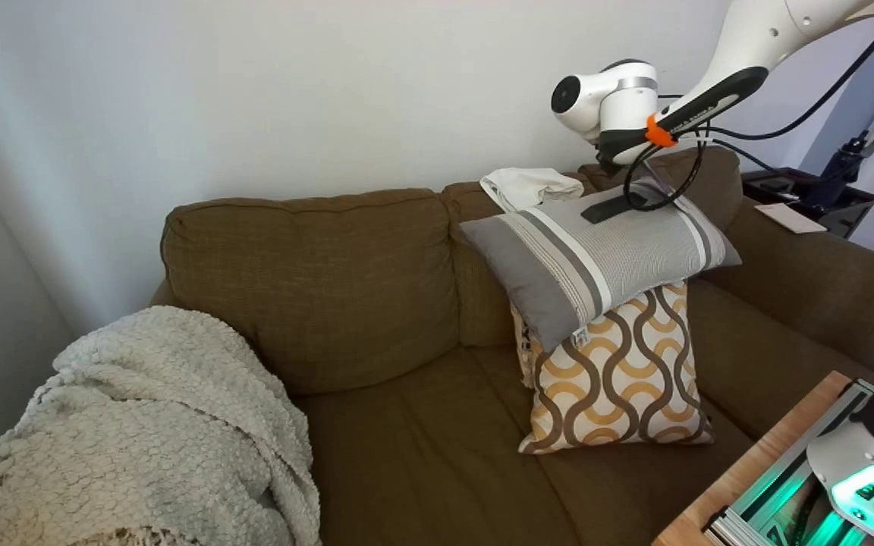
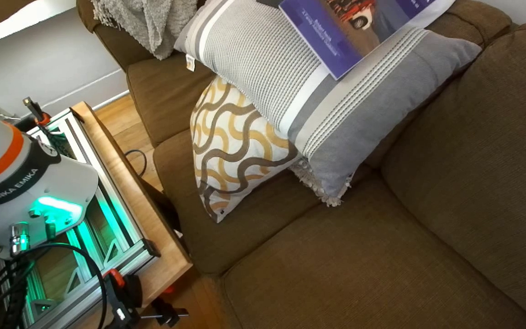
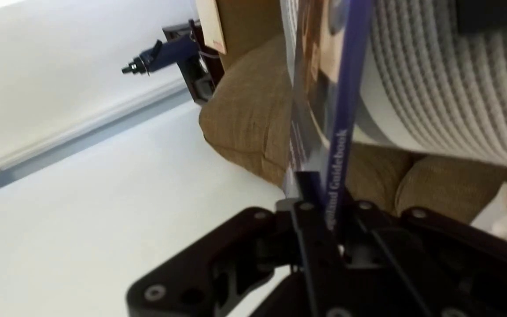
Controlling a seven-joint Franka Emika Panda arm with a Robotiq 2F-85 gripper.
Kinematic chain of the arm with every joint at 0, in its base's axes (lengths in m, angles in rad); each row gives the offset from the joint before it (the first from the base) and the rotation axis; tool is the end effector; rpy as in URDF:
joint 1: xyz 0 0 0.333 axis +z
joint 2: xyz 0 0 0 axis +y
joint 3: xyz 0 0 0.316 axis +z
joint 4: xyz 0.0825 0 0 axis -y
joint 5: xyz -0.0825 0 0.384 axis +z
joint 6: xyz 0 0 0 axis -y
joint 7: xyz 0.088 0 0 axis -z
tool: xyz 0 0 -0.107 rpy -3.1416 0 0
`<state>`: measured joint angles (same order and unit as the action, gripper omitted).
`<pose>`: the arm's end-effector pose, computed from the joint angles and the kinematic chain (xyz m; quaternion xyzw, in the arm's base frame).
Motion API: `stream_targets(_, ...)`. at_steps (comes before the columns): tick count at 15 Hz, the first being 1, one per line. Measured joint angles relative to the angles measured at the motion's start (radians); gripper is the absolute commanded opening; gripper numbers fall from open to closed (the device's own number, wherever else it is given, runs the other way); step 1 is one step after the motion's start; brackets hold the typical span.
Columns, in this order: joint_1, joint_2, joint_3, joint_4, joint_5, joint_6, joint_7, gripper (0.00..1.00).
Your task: Put the blue book on the backrest of the sofa
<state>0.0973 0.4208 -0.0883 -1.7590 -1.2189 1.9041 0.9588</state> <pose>0.6502 -0.0565 0.3511 0.8323 -0.1350 0.1428 0.5183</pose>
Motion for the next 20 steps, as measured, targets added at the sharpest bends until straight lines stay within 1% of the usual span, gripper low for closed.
stream_targets(2,-0.001,-0.071,0.022,-0.017,-0.041,0.065,-0.010,0.03)
stream_targets(5,-0.004,-0.188,0.053,-0.060,-0.066,0.188,-0.065,0.03)
stream_targets(8,-0.017,-0.285,0.068,-0.118,-0.068,0.351,-0.139,0.03)
stream_targets(10,-0.037,-0.336,0.067,-0.164,-0.068,0.486,-0.187,0.03)
stream_targets(15,-0.100,-0.415,0.041,-0.290,-0.064,0.855,-0.341,0.03)
stream_targets(16,-0.106,-0.421,0.034,-0.312,-0.057,0.917,-0.384,0.11)
stream_targets(17,-0.110,-0.421,0.029,-0.330,-0.043,0.972,-0.432,0.11)
stream_targets(18,-0.113,-0.419,0.025,-0.343,-0.028,1.007,-0.470,0.11)
stream_targets(20,-0.115,-0.414,0.024,-0.350,-0.020,1.022,-0.494,0.11)
